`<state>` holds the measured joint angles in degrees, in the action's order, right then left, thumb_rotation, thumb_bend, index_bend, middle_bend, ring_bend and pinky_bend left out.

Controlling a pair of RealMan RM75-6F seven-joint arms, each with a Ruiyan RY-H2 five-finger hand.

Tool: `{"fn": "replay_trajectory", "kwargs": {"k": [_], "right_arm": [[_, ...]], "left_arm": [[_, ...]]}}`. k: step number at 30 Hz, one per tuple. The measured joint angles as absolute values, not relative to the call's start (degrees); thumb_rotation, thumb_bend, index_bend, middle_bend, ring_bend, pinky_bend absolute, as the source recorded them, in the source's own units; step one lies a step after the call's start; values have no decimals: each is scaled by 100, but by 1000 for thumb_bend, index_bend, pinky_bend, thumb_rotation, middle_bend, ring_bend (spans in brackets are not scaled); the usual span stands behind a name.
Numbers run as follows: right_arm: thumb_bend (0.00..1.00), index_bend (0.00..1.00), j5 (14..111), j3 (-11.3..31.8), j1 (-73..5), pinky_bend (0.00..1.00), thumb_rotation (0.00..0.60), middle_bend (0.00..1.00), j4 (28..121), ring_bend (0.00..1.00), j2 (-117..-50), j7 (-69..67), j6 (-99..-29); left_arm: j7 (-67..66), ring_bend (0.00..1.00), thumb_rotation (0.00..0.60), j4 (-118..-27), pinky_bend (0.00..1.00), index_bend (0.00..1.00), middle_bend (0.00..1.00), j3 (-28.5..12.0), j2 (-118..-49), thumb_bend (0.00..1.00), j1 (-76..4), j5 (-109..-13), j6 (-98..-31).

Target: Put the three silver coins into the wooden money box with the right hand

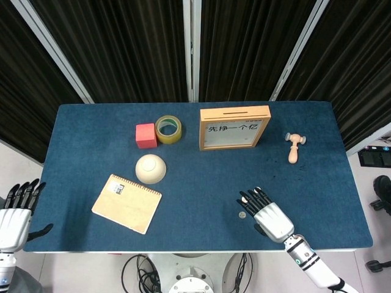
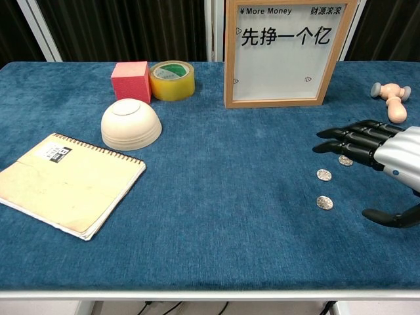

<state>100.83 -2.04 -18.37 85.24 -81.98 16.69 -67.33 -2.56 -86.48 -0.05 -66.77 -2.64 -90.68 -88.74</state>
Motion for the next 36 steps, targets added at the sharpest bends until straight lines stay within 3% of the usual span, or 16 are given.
{"fn": "replay_trajectory", "kwargs": {"k": [15, 24, 36], "right_arm": [[272, 333, 9991, -322, -1900, 0, 600, 0, 8001, 0, -8546, 1227, -6922], [273, 356, 9868, -393, -1915, 0, 600, 0, 7852, 0, -8633, 1137, -6867], [247, 309, 9814, -442, -2001, 0, 600, 0, 7769, 0, -8717, 1097, -6803]], "left_arm": [[-134, 0, 600, -8538, 0, 7, 0, -24, -6704, 0, -318, -8993, -8764], [-61, 0, 600, -8439, 0, 7, 0, -16, -6739, 0, -328, -8969, -8726], [1, 0, 600, -8347, 0, 7, 0, -20, -6771, 0, -342, -8935, -8695]]}}
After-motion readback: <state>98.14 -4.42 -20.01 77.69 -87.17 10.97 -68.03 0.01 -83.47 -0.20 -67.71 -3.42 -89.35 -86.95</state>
